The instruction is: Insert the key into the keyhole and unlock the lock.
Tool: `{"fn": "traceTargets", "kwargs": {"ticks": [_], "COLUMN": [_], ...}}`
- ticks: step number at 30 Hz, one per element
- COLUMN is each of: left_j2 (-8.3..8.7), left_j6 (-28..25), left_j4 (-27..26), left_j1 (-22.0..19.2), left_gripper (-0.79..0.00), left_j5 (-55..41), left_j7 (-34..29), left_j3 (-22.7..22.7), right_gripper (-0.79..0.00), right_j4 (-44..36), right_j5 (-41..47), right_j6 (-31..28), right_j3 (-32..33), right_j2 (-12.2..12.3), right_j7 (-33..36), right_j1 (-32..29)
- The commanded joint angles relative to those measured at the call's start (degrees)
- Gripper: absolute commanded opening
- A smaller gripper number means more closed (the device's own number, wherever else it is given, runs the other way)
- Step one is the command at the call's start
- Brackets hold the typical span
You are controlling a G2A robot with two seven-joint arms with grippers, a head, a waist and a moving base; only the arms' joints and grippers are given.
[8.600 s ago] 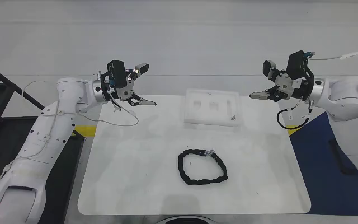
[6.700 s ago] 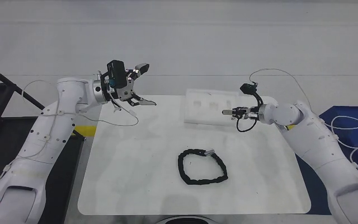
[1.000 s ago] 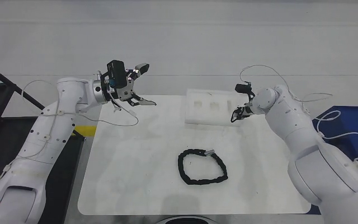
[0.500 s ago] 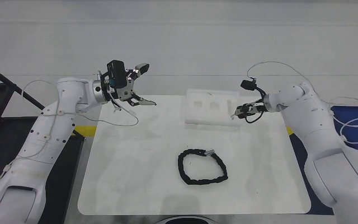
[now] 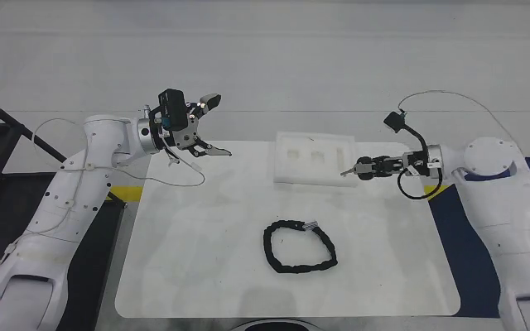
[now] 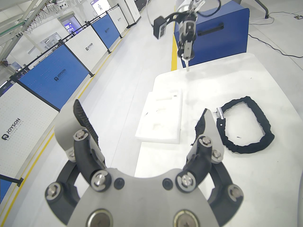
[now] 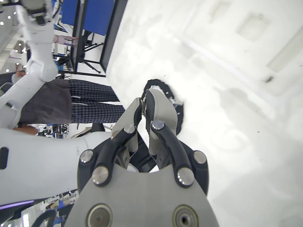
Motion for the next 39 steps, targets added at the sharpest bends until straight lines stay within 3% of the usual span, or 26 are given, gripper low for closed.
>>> {"fn": "traceTargets", "kwargs": {"ticks": [1, 11, 26, 32, 39], "left_j2": [0.00, 0.00, -0.62, -2.93, -8.14], "left_j6": [0.00, 0.00, 0.52, 0.00, 2.75], "left_j4": [0.00, 0.00, -0.72, 2.06, 11.10], "left_j1": [0.00, 0.00, 1.34, -0.67, -4.97], "left_gripper": [0.000, 0.000, 0.000, 0.000, 0.000], "left_j5": [0.00, 0.00, -2.68, -2.29, 4.93], "left_j7": [-0.01, -0.01, -1.54, -1.98, 4.92], "left_j3": [0.00, 0.00, 1.39, 7.28, 18.83], "right_gripper": [-0.785, -0.785, -0.785, -0.785, -0.785], "right_j4": [-4.95, -9.58, -9.46, -9.46, -9.46], "right_j5": [3.14, 16.02, 16.98, 16.98, 16.98], "right_j6": [0.85, 0.99, 1.17, 1.17, 1.17], "right_j3": [4.24, 14.59, 15.19, 15.19, 15.19], "right_j2": [1.08, 3.40, 3.47, 3.47, 3.47], "right_j7": [0.85, 0.82, -0.02, -0.02, -0.02], "right_j1": [-4.21, -13.36, -13.97, -13.97, -13.97]}}
